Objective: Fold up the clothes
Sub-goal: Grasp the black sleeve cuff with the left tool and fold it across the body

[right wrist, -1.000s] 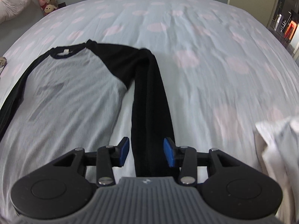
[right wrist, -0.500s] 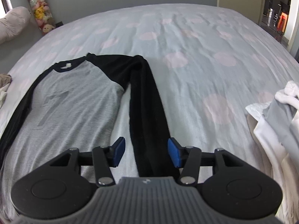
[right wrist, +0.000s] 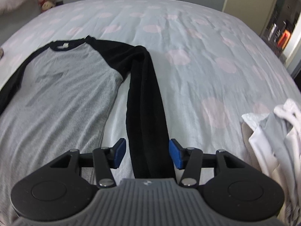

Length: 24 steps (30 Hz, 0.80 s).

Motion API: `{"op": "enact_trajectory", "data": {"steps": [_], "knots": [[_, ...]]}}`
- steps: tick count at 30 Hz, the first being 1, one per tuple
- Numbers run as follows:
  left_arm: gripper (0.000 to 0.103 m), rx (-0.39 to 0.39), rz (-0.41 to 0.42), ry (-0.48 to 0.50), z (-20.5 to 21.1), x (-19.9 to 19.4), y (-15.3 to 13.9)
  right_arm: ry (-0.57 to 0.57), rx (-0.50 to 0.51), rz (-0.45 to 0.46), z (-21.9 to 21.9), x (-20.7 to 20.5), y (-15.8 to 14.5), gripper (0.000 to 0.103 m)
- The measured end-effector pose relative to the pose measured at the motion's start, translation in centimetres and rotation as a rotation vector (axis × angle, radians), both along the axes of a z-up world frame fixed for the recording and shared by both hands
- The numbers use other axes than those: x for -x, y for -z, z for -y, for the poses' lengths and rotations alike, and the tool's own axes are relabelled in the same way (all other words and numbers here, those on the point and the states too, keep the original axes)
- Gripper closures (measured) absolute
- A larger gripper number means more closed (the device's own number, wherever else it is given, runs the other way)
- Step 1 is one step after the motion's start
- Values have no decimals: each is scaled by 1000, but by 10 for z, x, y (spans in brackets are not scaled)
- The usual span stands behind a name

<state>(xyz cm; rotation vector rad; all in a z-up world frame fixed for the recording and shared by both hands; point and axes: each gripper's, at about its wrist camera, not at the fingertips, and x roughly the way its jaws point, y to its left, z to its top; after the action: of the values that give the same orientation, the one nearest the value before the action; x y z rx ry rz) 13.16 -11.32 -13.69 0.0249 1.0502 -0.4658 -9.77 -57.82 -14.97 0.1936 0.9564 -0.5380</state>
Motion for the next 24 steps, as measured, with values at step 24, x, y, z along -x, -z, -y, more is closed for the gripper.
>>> {"op": "enact_trajectory", "data": {"steps": [24], "knots": [[63,10,85,-69,14,-28,-28,183,-216,30,47,25,1,56]]}}
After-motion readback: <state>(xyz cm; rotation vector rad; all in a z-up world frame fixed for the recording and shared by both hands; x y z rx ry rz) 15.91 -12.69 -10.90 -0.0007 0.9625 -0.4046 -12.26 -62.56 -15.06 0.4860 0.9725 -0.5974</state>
